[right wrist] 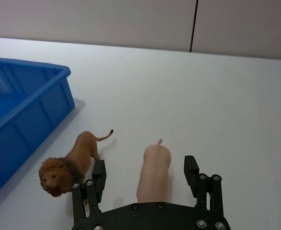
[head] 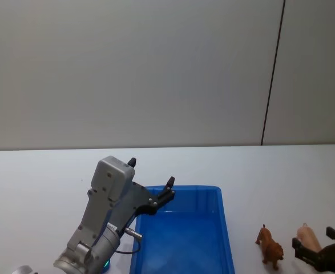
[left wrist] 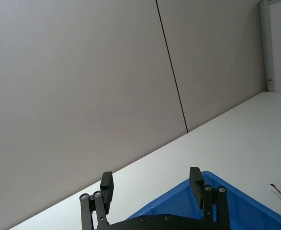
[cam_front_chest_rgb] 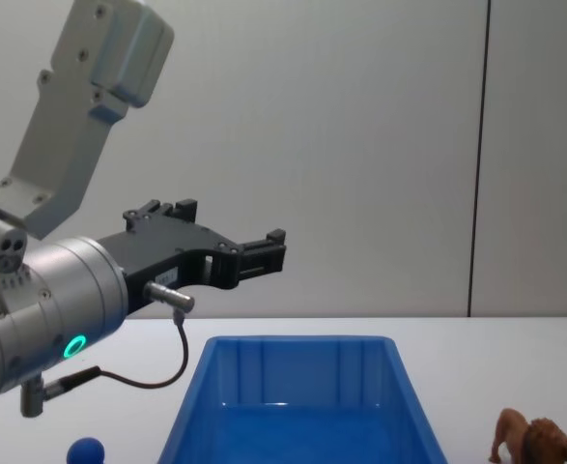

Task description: Pick up the two dolls from the table and place them into the box.

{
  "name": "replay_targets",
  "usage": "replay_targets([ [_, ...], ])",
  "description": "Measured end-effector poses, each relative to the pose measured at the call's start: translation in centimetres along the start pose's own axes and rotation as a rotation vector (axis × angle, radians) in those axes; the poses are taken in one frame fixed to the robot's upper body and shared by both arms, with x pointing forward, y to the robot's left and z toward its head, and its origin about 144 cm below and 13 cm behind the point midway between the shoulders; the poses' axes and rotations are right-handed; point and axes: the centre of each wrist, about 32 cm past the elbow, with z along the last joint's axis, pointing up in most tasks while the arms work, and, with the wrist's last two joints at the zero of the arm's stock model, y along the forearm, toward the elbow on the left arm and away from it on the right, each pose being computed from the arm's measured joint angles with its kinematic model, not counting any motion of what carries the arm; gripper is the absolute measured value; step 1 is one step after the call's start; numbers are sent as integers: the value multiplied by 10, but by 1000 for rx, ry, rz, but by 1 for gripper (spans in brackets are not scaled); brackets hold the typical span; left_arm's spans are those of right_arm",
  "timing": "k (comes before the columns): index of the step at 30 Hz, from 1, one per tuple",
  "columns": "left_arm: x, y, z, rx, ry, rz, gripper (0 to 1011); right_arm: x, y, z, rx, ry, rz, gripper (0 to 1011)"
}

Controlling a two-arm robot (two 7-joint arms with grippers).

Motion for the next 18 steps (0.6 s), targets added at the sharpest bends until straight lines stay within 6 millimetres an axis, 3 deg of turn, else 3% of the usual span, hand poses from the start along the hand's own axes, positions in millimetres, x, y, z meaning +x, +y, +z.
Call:
replay_targets([
  [9,0,0,0,0,0,0,1002,5,7,-7,-67,37,16,998],
  [18,0,0,0,0,0,0,1002,4,12,-9,-90,48,24,769],
])
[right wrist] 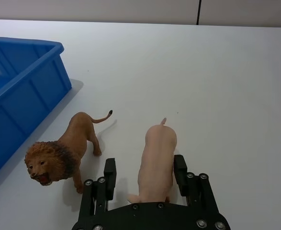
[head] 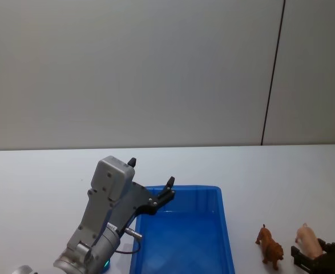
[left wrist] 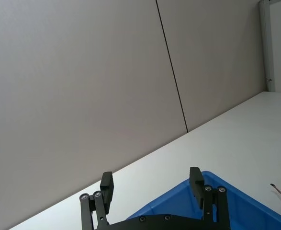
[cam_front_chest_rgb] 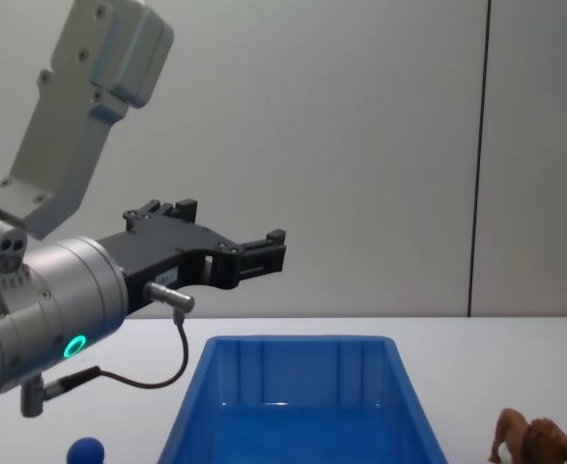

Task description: Pick up the two dolls from the table and place them into the box.

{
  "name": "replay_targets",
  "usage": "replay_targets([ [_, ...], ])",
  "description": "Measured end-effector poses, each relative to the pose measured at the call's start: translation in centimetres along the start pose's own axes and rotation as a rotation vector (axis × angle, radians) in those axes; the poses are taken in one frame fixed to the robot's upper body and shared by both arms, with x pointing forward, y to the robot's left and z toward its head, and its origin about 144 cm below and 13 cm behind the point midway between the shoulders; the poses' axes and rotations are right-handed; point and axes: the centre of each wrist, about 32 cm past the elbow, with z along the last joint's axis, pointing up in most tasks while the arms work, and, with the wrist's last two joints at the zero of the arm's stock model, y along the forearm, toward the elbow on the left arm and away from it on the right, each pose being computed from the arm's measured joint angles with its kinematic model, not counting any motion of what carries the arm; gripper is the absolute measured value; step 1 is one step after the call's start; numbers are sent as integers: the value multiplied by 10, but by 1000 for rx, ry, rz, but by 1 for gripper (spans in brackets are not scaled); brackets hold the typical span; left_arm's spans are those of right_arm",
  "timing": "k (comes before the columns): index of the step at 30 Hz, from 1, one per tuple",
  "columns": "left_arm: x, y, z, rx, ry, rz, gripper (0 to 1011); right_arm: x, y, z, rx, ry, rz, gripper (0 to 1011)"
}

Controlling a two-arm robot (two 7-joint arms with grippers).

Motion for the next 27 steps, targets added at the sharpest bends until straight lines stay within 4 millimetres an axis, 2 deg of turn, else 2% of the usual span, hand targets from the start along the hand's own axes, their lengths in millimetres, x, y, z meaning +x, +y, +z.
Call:
replay_targets([
  [2,0,0,0,0,0,0,1002,0,0,1,-1,-2,0,734],
  [5,0,0,0,0,0,0,1002,-1,1,1,-3,-5,-2,615],
  [8,0,0,0,0,0,0,1002,-1,1,2,-1,-9,-5,559],
  [12,0,0,0,0,0,0,1002,-2,1,5,6,-18,-10,396],
  [15,0,0,0,0,0,0,1002,-3,0,9,24,-33,-14,362],
  [20,0,0,0,0,0,0,1002,-4,0,16,54,-55,-14,362],
  [27,0,0,0,0,0,0,1002,-9,5,37,126,-101,20,362],
])
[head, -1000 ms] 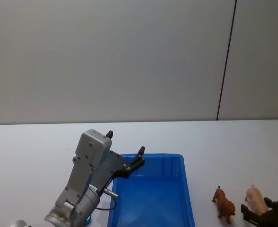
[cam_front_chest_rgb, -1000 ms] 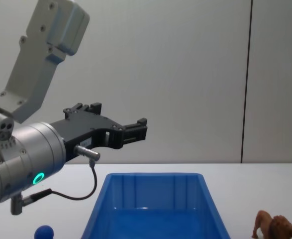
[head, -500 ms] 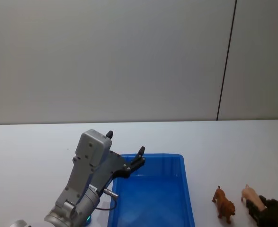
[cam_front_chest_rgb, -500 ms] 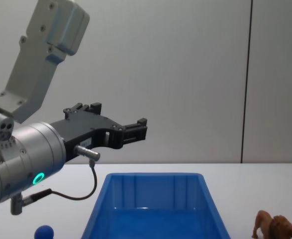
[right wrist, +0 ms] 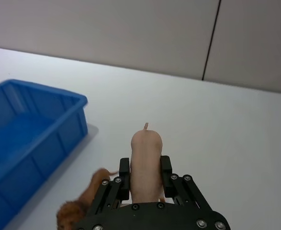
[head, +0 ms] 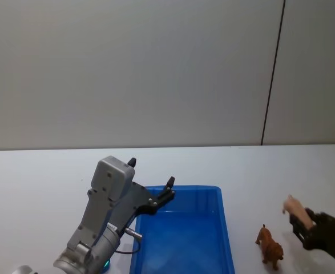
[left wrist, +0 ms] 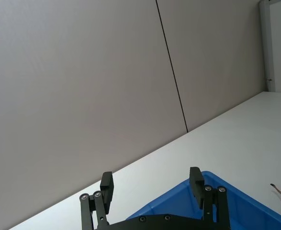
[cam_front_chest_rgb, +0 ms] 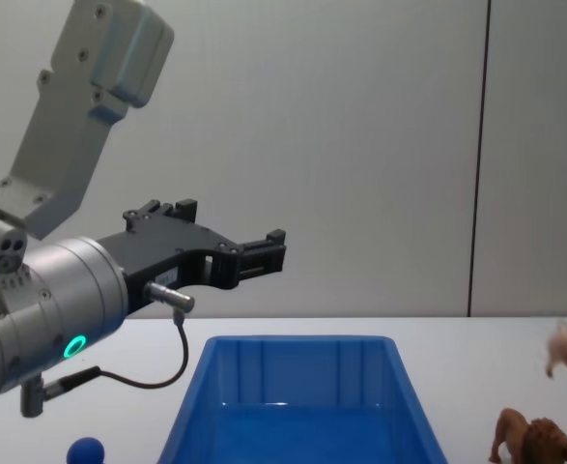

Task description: Pick up the two dolls from the table and place them into the box.

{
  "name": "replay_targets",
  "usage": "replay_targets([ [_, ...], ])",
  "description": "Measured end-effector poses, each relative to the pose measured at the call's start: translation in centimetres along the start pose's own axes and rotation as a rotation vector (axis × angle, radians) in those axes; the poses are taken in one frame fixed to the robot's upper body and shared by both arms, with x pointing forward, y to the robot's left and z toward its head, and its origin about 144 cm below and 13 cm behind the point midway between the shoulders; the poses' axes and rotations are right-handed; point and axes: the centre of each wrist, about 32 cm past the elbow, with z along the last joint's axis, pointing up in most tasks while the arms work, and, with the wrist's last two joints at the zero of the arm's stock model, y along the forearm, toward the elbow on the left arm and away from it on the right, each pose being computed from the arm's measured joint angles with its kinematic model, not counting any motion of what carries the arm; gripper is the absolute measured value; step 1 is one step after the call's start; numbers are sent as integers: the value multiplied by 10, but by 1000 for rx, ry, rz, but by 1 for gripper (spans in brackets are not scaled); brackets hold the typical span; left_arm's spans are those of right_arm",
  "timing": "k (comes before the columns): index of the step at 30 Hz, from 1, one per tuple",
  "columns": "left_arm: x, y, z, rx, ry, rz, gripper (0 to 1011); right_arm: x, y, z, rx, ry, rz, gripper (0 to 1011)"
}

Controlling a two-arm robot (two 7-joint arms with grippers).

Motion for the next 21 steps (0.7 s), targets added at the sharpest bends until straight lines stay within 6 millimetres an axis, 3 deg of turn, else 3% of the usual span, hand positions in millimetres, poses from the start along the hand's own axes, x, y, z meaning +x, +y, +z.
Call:
replay_targets([
  [10,0,0,0,0,0,0,1002,-6,17,26,61,-27,98,362],
  [21,0,0,0,0,0,0,1002,-21,48,47,57,-21,257,362],
])
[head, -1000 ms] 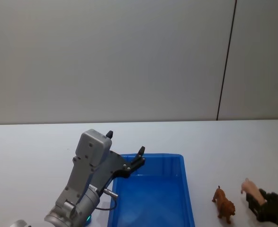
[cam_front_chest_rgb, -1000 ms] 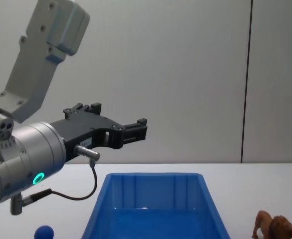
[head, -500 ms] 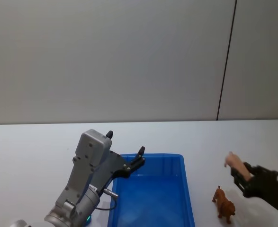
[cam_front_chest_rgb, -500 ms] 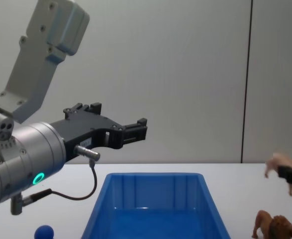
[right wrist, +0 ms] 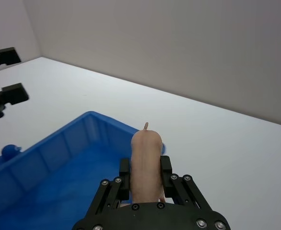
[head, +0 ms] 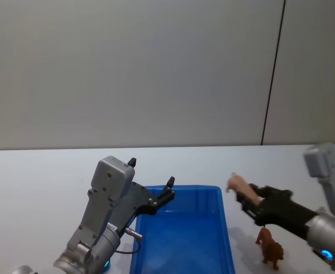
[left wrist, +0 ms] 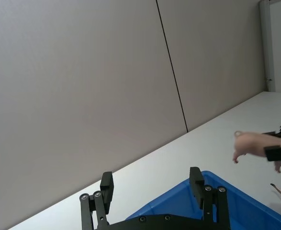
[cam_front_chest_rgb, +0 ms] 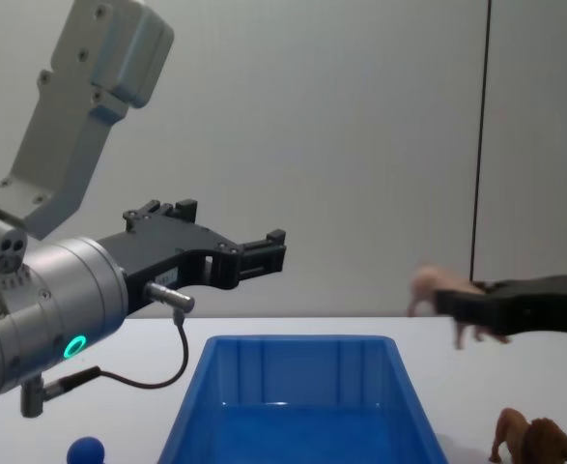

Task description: Pick up the two dolls from the table and place them into the box.

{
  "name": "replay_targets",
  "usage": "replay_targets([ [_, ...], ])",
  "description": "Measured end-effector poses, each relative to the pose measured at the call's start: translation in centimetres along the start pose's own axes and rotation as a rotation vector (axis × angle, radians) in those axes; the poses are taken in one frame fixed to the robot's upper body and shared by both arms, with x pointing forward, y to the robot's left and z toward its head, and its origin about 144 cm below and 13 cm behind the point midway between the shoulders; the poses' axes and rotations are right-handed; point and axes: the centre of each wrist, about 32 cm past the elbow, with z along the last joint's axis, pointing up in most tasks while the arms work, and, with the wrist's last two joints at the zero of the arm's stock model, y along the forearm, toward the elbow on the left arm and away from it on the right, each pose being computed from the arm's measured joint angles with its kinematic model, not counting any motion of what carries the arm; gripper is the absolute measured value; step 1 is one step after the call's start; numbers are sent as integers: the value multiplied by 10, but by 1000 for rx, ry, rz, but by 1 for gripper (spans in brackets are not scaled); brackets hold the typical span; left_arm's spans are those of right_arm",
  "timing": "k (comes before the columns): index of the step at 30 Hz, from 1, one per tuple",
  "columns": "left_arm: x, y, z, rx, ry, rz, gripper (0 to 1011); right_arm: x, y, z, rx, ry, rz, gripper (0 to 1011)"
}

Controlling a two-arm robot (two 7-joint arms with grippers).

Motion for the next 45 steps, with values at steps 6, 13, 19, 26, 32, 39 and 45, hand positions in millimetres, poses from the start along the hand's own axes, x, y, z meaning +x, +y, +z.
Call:
replay_targets([
  [6,0,0,0,0,0,0,1002,-6,24,4,-28,19,79,362],
  [13,0,0,0,0,0,0,1002,-13,55,4,-69,42,157,426],
  [19,0,0,0,0,0,0,1002,-16,67,3,-86,50,179,601],
  [26,0,0,0,0,0,0,1002,-16,69,1,-88,42,167,840],
  [32,0,0,0,0,0,0,1002,-15,57,-3,-72,25,125,998],
  [39,0,0,0,0,0,0,1002,-14,35,-7,-53,22,69,1001],
  [45,0,0,0,0,0,0,1001,-16,12,-14,-49,27,23,1001],
])
